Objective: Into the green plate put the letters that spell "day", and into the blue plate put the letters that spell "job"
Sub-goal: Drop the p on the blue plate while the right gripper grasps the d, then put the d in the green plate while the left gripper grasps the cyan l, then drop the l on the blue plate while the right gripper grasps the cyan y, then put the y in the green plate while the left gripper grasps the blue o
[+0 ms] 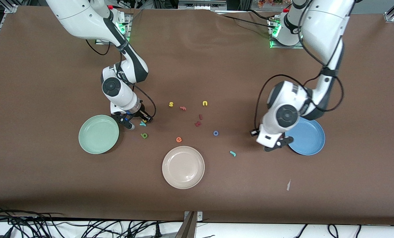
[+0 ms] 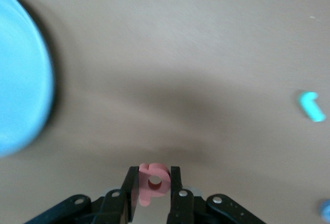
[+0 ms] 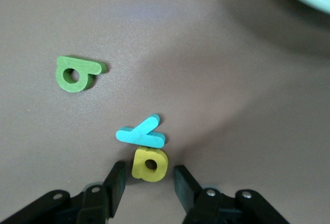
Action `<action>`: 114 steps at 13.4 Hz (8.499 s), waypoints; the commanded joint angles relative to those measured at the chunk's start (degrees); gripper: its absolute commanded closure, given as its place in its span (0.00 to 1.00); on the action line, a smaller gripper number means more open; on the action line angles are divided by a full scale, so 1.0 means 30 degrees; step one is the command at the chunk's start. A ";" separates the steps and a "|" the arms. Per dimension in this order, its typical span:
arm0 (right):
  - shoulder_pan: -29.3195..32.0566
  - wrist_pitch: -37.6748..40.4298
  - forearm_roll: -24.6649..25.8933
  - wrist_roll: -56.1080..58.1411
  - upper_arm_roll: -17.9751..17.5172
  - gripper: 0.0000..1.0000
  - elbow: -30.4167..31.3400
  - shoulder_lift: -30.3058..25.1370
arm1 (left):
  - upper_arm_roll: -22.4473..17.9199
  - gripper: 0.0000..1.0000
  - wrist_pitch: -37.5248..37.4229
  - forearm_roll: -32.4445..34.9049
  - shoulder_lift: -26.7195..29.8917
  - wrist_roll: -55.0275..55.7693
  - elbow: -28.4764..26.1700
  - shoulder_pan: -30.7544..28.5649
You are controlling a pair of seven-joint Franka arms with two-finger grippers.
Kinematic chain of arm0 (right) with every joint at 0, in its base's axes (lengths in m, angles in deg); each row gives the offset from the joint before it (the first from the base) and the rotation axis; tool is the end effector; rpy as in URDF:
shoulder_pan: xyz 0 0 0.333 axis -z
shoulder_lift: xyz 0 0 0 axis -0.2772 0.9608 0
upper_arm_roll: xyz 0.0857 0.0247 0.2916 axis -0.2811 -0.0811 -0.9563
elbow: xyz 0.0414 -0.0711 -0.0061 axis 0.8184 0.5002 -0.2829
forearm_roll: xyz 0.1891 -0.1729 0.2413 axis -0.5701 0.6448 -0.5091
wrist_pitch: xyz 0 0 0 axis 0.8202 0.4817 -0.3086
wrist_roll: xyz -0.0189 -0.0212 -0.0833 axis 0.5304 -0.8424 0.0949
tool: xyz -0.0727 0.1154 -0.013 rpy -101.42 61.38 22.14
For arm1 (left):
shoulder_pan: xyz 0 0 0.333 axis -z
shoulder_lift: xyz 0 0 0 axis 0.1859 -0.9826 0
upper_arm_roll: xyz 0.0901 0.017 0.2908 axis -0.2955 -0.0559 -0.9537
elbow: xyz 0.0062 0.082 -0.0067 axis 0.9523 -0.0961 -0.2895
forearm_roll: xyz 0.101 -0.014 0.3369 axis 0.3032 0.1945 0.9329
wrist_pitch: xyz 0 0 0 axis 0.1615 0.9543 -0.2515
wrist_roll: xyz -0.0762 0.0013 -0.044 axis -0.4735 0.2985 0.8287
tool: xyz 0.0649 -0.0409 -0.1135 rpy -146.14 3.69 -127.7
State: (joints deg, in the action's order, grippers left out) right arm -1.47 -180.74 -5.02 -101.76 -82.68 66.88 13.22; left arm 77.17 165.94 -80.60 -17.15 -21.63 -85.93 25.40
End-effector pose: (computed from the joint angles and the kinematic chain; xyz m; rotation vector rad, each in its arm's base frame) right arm 0.5091 0.2367 0.1682 -2.8945 0.9007 0.0148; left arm 0.5972 -0.1842 0.2388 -3.0339 -0.4514 0.2253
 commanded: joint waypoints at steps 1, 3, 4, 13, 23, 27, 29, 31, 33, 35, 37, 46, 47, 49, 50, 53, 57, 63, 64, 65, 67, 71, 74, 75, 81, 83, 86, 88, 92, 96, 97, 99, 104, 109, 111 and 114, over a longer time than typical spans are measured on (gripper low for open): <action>-0.0003 -0.0166 0.0073 0.0180 0.0118 0.41 0.0069 0.0264 | 0.0198 1.00 -0.0591 0.2019 0.0477 -0.5054 -0.0520 -0.1781; -0.0003 -0.0166 0.0102 0.0296 0.0147 0.43 0.0069 0.0235 | 0.0198 1.00 -0.0591 0.2348 0.0448 -0.8364 -0.0784 -0.2927; 0.0026 -0.0166 0.0102 0.0558 0.0205 0.44 0.0069 0.0264 | 0.0198 1.00 -0.0591 0.2349 0.0419 -0.9832 -0.0842 -0.3628; 0.0055 -0.0137 0.0103 0.0912 0.0235 0.71 0.0099 0.0235 | 0.0315 0.00 -0.0591 -0.0665 -0.0543 -0.8019 0.1084 -0.3321; 0.0114 0.4014 0.0102 0.1264 0.0352 0.72 -0.1684 -0.1316 | 0.0315 0.00 -0.0357 -0.1137 -0.6461 0.7281 0.9228 0.1401; 0.0114 0.7533 0.0073 0.4360 0.2017 0.72 -0.3208 -0.1844 | 0.0316 0.00 0.1921 -0.1166 -0.7664 1.0332 0.9938 0.2369; 0.0201 0.8676 -0.0044 0.6672 0.3100 0.72 -0.3941 -0.1816 | 0.0315 0.07 0.2368 -0.1137 -0.7960 1.1214 0.9880 0.2664; 0.0609 0.9004 -0.0161 0.9627 0.4156 0.72 -0.4295 -0.1729 | 0.0315 0.13 0.2368 -0.1166 -0.7989 1.1509 0.9822 0.2664; 0.1749 0.9004 -0.0161 1.1947 0.4278 0.71 -0.4296 -0.1612 | 0.0315 0.25 0.2397 -0.1137 -0.7990 1.2152 0.9705 0.2751; 0.2163 0.9004 -0.0190 1.2601 0.4278 0.48 -0.4267 -0.1523 | 0.0286 0.40 0.2543 -0.1108 -0.7990 1.2622 0.9646 0.2869; 0.2136 0.9004 -0.0220 1.2282 0.4220 0.33 -0.4238 -0.1464 | 0.0257 0.49 0.3448 -0.0963 -0.7989 1.3351 0.9441 0.2927; 0.1290 0.8625 -0.0249 0.4523 0.1173 0.32 -0.4237 -0.1406 | 0.0169 0.63 0.4594 -0.0639 -0.7931 1.3737 0.8943 0.2928; 0.0909 0.8333 -0.0220 0.3936 0.1201 0.32 -0.4237 -0.1203 | 0.0169 0.65 0.4595 -0.0639 -0.7931 1.3737 0.8942 0.2898; 0.0671 0.7718 -0.0220 0.3317 0.1173 0.32 -0.4237 -0.0852 | 0.0169 0.70 0.4595 -0.0493 -0.7902 1.3737 0.8884 0.2869; 0.0525 0.7280 -0.0249 0.3083 0.1201 0.32 -0.4208 -0.0588 | 0.0140 0.74 0.4595 -0.0493 -0.7873 1.3737 0.8681 0.2869; 0.0143 0.5786 -0.0249 0.2583 0.1172 0.32 -0.4004 0.0174 | 0.0140 0.86 0.4653 0.0761 -0.7930 1.4377 0.8212 0.2956; -0.0062 0.4934 -0.0220 0.2348 0.1202 0.32 -0.3828 0.0645 | 0.0169 1.00 0.4771 0.1558 -0.7873 1.5408 0.8268 0.2869; -0.0296 0.3967 -0.0220 0.2348 0.1202 0.32 -0.3681 0.1142 | 0.0519 1.00 0.0906 0.0713 -0.5768 1.1226 0.8330 0.0970; -0.0296 0.3849 -0.0220 0.2319 0.1202 0.32 -0.3710 0.1230 | 0.0578 1.00 0.0468 0.0593 -0.5415 0.9942 0.8095 0.0442; -0.0325 0.3732 -0.0220 0.2348 0.1202 0.32 -0.3681 0.1289 | 0.0579 1.00 -0.0754 0.0591 -0.5121 0.8189 0.7948 0.0089; -0.0326 0.3672 -0.0191 0.2348 0.1202 0.32 -0.3652 0.1348 | 0.0579 1.00 -0.2693 0.0591 -0.4187 0.4789 0.7248 -0.1021; -0.0326 0.2825 -0.0132 0.2348 0.1202 0.34 -0.3242 0.1523 | 0.0579 1.00 -0.2351 0.0592 -0.0557 -0.1598 0.2598 -0.3776; -0.0355 0.2676 -0.0132 0.2377 0.1202 0.40 -0.3183 0.1553 | 0.0608 1.00 0.1938 0.0533 0.1789 -0.3690 -0.2727 -0.5068; -0.0355 0.2676 -0.0103 0.2377 0.1202 0.43 -0.3183 0.1553 | 0.0579 1.00 0.4133 0.0591 0.2231 -0.3926 -0.4661 -0.5187; -0.0471 0.2705 -0.0103 0.2348 0.1202 0.57 -0.3183 0.1524 | 0.0579 0.00 0.4990 0.0738 0.2615 -0.3606 -0.5452 -0.4896; -0.0531 0.2735 -0.0103 0.2377 0.1202 0.65 -0.3183 0.1495 | 0.0608 0.00 0.2699 0.0504 0.2499 -0.3171 -0.3663 -0.4226; -0.0531 0.2822 -0.0103 0.2435 0.1202 0.70 -0.3183 0.1378 | 0.0579 0.00 0.2602 -0.1337 0.1654 -0.0042 -0.2110 -0.1624; -0.0531 0.2852 -0.0103 0.2494 0.1202 0.72 -0.3183 0.1348 | 0.0579 0.00 0.2602 -0.1518 0.0396 0.2678 -0.0353 0.0310; -0.0501 0.4249 0.0072 0.3282 0.1406 0.72 -0.3532 0.0735 | 0.0579 0.00 0.2602 -0.1518 -0.2154 0.5998 0.2492 0.2922; -0.0414 0.7795 0.0073 0.6586 0.3071 0.72 -0.4702 -0.0231 | 0.0579 0.00 0.2690 -0.1518 -0.4292 0.7201 0.4600 0.4039; -0.0385 0.8673 0.0044 0.7495 0.3512 0.72 -0.5054 -0.0321 | 0.0550 0.00 0.2690 -0.1518 -0.4791 0.7436 0.5186 0.4273; -0.0355 0.9936 -0.0043 0.9427 0.4507 0.72 -0.5699 -0.0351 | 0.0521 0.02 0.2690 -0.1489 -0.5408 0.7875 0.5833 0.4771; 0.0434 0.9883 -0.0248 1.2952 0.5802 0.59 -0.5731 -0.0117 | 0.0404 0.13 0.2720 -0.1372 -0.6466 0.8786 0.6716 0.5446; 0.0290 1.0147 -0.0278 1.0064 0.4547 0.40 -0.5731 -0.0292 | 0.0403 0.54 0.2720 -0.1342 -0.6466 0.9547 0.6687 0.5476; 0.0232 1.0060 -0.0249 0.7605 0.3406 0.40 -0.5819 -0.0293 | 0.0403 0.76 0.2720 -0.1313 -0.6466 0.9665 0.6657 0.5447; 0.0056 0.9825 -0.0249 0.5283 0.2492 0.40 -0.6316 -0.0059 | 0.0374 1.00 0.2720 -0.1254 -0.6437 0.9549 0.6657 0.5418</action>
State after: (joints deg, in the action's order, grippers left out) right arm -1.34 -151.60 -5.29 -82.51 -74.17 49.45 12.71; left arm 79.24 174.69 -83.79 -35.65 6.73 -67.51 40.89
